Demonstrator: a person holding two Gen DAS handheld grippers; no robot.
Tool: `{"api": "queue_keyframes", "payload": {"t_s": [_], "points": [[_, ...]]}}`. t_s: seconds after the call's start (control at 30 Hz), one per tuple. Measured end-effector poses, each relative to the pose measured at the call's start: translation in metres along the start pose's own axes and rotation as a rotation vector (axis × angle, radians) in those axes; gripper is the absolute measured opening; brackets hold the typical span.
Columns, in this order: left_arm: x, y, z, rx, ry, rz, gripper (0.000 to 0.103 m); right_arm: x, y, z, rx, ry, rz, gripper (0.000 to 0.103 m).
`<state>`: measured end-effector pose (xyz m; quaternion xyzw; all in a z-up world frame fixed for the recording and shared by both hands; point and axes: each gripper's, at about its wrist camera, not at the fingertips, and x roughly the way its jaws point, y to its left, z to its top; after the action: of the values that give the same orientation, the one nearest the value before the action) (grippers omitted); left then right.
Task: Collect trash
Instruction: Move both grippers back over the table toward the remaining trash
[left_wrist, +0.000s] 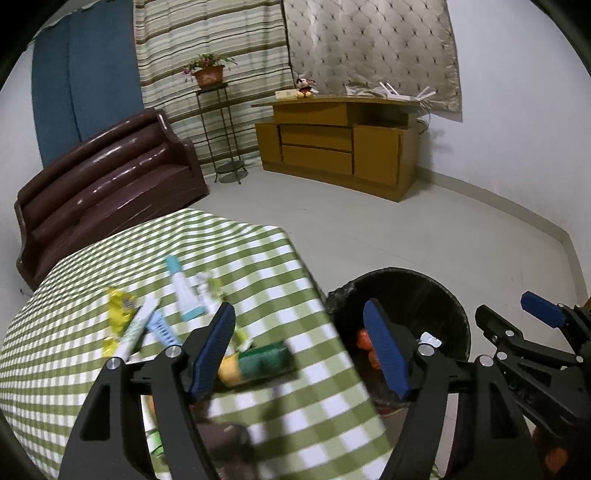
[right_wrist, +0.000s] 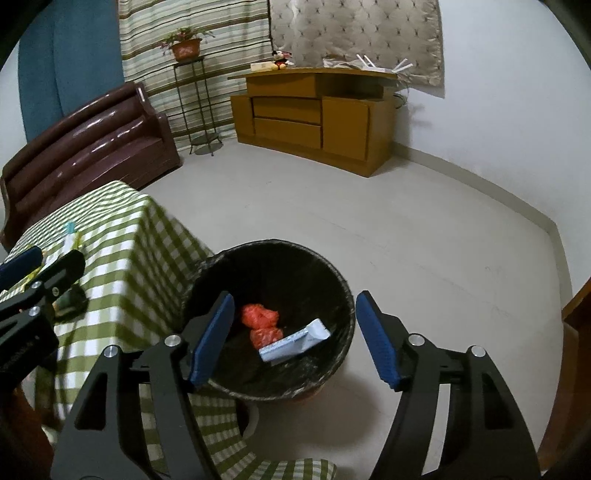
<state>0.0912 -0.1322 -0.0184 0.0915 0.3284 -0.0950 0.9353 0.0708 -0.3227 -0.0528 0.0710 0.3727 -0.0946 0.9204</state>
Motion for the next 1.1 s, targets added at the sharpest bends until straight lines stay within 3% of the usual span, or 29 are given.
{"api": "queue_keyframes", "payload": {"t_s": [0.5, 1.1], "points": [[-0.052, 0.086, -0.044, -0.044, -0.022, 0.134, 0.073, -0.036, 0.091, -0.017, -0.125, 0.003, 0.112, 0.07], [-0.068, 0.192, -0.094, -0.172, 0.035, 0.275, 0.073, -0.058, 0.196, -0.051, -0.253, 0.038, 0.245, 0.074]]}}
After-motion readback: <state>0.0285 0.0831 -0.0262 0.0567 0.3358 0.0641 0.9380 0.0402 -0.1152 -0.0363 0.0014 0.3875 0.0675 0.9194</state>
